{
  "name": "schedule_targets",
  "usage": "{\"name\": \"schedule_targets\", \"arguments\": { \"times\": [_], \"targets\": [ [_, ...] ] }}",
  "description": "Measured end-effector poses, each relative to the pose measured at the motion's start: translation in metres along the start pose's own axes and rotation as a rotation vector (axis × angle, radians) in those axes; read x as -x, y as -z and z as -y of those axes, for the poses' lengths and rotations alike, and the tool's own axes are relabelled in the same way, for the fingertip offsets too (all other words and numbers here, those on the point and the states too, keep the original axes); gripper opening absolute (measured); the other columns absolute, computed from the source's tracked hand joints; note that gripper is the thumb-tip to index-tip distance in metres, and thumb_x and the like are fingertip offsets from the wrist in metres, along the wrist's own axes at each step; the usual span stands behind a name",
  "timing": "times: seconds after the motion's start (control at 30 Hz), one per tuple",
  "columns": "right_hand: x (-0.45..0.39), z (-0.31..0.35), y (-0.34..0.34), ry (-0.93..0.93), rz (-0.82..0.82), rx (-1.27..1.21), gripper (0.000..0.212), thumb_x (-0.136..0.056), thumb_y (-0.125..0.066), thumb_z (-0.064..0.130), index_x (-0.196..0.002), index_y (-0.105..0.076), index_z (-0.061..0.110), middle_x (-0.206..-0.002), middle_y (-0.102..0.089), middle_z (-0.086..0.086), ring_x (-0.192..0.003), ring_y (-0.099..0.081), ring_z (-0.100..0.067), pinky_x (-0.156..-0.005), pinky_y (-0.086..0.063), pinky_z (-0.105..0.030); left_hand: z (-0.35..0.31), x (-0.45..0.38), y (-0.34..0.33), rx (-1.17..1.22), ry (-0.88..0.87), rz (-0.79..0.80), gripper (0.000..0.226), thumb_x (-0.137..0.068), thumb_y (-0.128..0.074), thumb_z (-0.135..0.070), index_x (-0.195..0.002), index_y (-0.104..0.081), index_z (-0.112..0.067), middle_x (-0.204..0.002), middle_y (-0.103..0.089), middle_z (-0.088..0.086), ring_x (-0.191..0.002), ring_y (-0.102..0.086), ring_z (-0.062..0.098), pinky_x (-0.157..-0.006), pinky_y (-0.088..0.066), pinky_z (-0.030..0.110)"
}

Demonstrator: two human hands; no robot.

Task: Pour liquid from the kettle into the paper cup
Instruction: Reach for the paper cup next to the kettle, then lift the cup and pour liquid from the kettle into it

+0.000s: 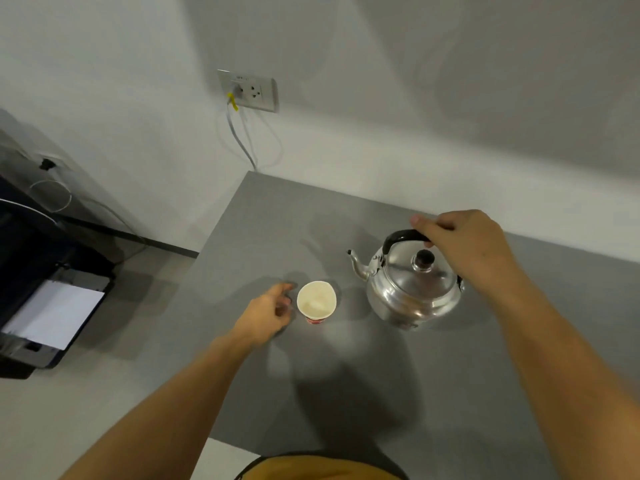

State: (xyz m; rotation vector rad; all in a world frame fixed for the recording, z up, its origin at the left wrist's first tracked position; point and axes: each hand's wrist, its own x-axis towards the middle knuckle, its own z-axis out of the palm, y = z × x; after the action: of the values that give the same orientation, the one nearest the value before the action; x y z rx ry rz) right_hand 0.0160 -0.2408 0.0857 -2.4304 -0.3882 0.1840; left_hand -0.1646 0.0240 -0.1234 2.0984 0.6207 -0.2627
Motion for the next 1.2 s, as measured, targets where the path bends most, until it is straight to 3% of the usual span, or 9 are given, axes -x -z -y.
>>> {"name": "schedule_targets", "arguments": {
  "times": [0.13, 0.23, 0.37, 0.5, 0.6, 0.77, 1.03, 1.2],
  "targets": [
    [0.02, 0.005, -0.01, 0.038, 0.03, 0.076, 0.047, -0.084, -0.066, 0.061, -0.059, -0.07, 0.021, -0.042, -0.058, 0.006, -0.043, -0.053, -0.005, -0.049, -0.04, -0.029, -0.001, 0.002, -0.009, 0.03, -0.049, 0.071, 0.077, -0.08, -0.083, -0.015, -0.15, -0.052, -0.027, -0.129, -0.064, 0.002, -0.111, -0.066, 0.024, -0.094, -0.056, 0.026],
    [0.03, 0.008, -0.021, 0.086, 0.049, 0.125, 0.049, -0.084, -0.066, 0.061, -0.058, -0.069, 0.02, -0.049, -0.061, 0.002, -0.052, -0.059, -0.016, -0.053, -0.045, -0.033, -0.006, 0.003, -0.015, 0.125, -0.042, 0.095, 0.09, -0.067, -0.09, -0.023, -0.148, -0.051, -0.03, -0.135, -0.065, 0.003, -0.119, -0.068, 0.022, -0.103, -0.058, 0.043],
    [0.039, 0.014, -0.032, 0.097, 0.053, 0.208, 0.055, -0.085, -0.064, 0.061, -0.051, -0.058, 0.019, -0.043, -0.054, 0.003, -0.046, -0.052, -0.011, -0.044, -0.032, -0.027, -0.012, 0.002, -0.024, 0.276, -0.037, 0.082, 0.098, -0.055, -0.093, -0.032, -0.144, -0.053, -0.031, -0.133, -0.068, 0.007, -0.118, -0.072, 0.023, -0.106, -0.056, 0.05],
    [0.042, 0.02, -0.043, 0.097, 0.086, 0.264, 0.053, -0.087, -0.062, 0.062, -0.052, -0.055, 0.022, -0.045, -0.057, 0.005, -0.047, -0.052, -0.01, -0.043, -0.03, -0.027, -0.014, -0.001, -0.031, 0.311, -0.064, 0.048, 0.091, -0.057, -0.097, -0.029, -0.139, -0.058, -0.029, -0.13, -0.071, 0.003, -0.122, -0.069, 0.025, -0.108, -0.054, 0.049],
    [0.042, 0.025, -0.049, 0.096, 0.107, 0.31, 0.05, -0.087, -0.06, 0.064, -0.056, -0.057, 0.025, -0.051, -0.061, 0.005, -0.053, -0.056, -0.013, -0.045, -0.034, -0.026, -0.018, 0.0, -0.032, 0.303, -0.062, 0.014, 0.083, -0.059, -0.097, -0.027, -0.135, -0.061, -0.03, -0.125, -0.074, -0.001, -0.116, -0.071, 0.019, -0.104, -0.056, 0.041],
    [0.041, 0.034, -0.058, 0.126, 0.132, 0.381, 0.049, -0.087, -0.06, 0.063, -0.059, -0.058, 0.023, -0.053, -0.063, 0.002, -0.058, -0.06, -0.02, -0.051, -0.045, -0.03, -0.022, -0.001, -0.033, 0.3, -0.071, -0.013, 0.072, -0.068, -0.096, -0.019, -0.133, -0.066, -0.026, -0.119, -0.076, -0.001, -0.104, -0.072, 0.011, -0.085, -0.053, 0.022],
    [0.039, 0.054, -0.062, 0.211, 0.147, 0.525, 0.05, -0.092, -0.058, 0.059, -0.07, -0.066, 0.015, -0.061, -0.063, -0.005, -0.062, -0.061, -0.027, -0.053, -0.046, -0.032, -0.023, -0.003, -0.037, 0.285, -0.045, -0.026, 0.068, -0.073, -0.093, -0.019, -0.134, -0.067, -0.025, -0.119, -0.076, 0.003, -0.102, -0.07, 0.018, -0.079, -0.051, 0.027],
    [0.035, 0.071, -0.065, 0.246, 0.171, 0.59, 0.056, -0.092, -0.058, 0.055, -0.053, -0.041, 0.02, -0.052, -0.042, 0.0, -0.059, -0.051, -0.029, -0.052, -0.033, -0.03, -0.024, -0.003, -0.04, 0.283, -0.056, -0.045, 0.069, -0.073, -0.093, -0.019, -0.136, -0.066, -0.023, -0.121, -0.075, 0.004, -0.111, -0.07, 0.02, -0.091, -0.056, 0.034]
  ]
}}
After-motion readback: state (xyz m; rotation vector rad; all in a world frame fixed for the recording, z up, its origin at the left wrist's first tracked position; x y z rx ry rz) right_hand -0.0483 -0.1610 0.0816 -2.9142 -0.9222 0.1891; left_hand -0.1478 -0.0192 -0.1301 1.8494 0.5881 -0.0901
